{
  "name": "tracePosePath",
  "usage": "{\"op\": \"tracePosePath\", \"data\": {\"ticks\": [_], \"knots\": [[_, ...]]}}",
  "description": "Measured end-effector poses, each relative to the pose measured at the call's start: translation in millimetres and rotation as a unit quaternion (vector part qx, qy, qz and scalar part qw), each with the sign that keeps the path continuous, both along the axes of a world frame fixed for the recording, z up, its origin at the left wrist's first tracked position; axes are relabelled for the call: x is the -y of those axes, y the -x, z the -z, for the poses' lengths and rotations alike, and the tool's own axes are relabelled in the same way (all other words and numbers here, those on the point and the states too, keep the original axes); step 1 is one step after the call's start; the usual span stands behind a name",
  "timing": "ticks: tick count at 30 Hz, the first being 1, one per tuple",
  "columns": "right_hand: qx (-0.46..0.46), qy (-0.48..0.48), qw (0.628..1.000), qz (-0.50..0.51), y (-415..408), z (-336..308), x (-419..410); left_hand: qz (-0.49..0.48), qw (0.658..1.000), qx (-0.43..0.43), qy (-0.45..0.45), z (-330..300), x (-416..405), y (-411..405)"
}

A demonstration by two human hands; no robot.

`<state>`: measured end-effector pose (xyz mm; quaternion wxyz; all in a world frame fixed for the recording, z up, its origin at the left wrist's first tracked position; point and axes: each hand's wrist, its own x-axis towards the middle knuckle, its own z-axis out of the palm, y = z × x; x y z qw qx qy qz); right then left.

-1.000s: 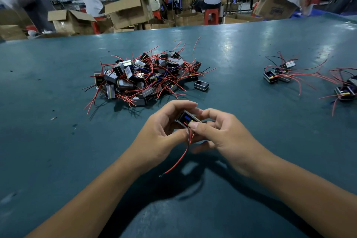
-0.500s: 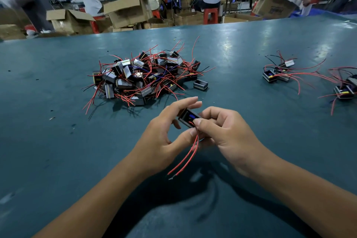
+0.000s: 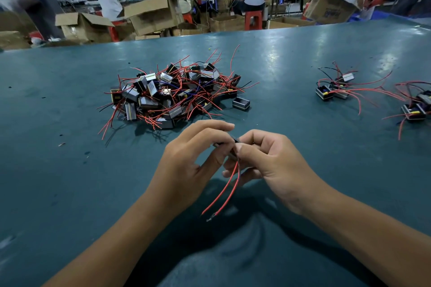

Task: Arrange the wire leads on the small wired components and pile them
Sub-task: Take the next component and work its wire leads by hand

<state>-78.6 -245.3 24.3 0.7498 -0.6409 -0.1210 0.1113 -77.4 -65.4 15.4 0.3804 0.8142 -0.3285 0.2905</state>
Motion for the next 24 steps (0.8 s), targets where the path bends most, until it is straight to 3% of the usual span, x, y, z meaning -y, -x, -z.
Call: {"op": "tracePosePath", "data": {"ticks": [14,20,24], "knots": [[0.012,0.049,0.999,0.021,3.2,-0.9,0.3,0.010,0.987,0.072,-0.143,-14.6,-7.7,7.2],[0.003,0.060,0.998,-0.010,2.3,-0.2,1.3,0.033,0.987,0.069,-0.143,-14.7,-11.4,3.6],[-0.004,0.063,0.998,-0.023,1.1,0.6,2.2,0.027,0.996,0.029,-0.083,-16.4,-14.0,1.7]]}}
